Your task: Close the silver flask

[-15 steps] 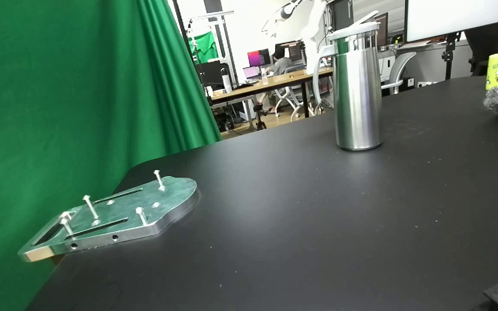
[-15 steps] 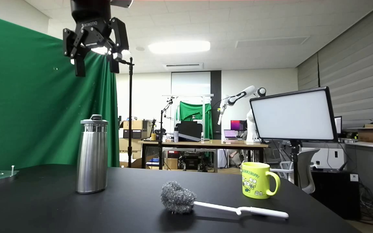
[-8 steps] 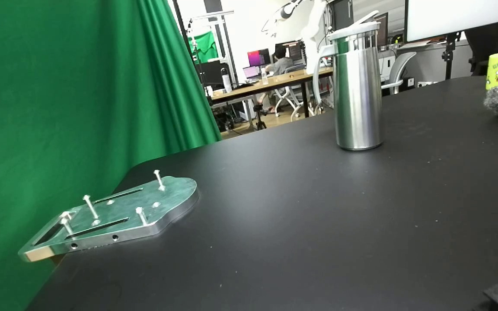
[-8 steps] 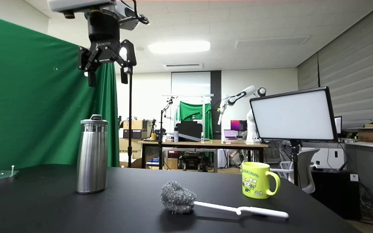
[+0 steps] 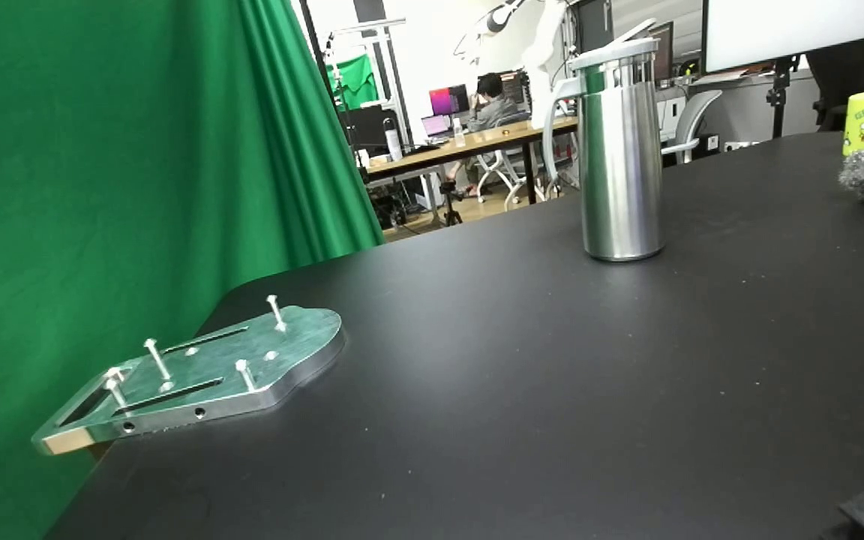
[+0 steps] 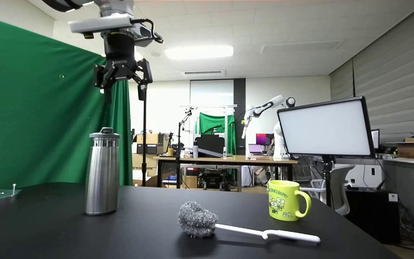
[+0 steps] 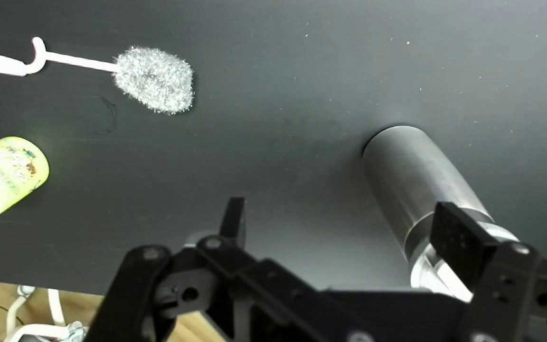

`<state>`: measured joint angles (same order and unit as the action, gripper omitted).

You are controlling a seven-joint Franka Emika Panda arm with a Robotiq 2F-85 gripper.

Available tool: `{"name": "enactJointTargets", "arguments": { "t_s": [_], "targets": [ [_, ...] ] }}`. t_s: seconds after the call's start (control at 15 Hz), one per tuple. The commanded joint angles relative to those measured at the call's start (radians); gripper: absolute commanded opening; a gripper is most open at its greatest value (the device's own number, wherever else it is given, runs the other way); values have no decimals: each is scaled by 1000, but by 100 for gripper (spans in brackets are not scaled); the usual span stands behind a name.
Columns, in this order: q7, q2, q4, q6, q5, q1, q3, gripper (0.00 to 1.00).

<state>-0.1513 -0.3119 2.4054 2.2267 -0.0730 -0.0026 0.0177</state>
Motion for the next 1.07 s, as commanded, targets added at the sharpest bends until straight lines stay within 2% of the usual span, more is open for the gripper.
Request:
{"name": "enactJointTargets", "arguments": {
  "t_s": [0.0,0.27,0.6,1.0],
  "targets": [
    [1,0,-2,-2,-1,3,2,100],
    [-8,87,-75,-64,-29,14,-20,100],
    [6,203,-141,-59,-94,28,-61,100],
    [-3,280,-241,-92,-103,47,-77,100]
  ]
}}
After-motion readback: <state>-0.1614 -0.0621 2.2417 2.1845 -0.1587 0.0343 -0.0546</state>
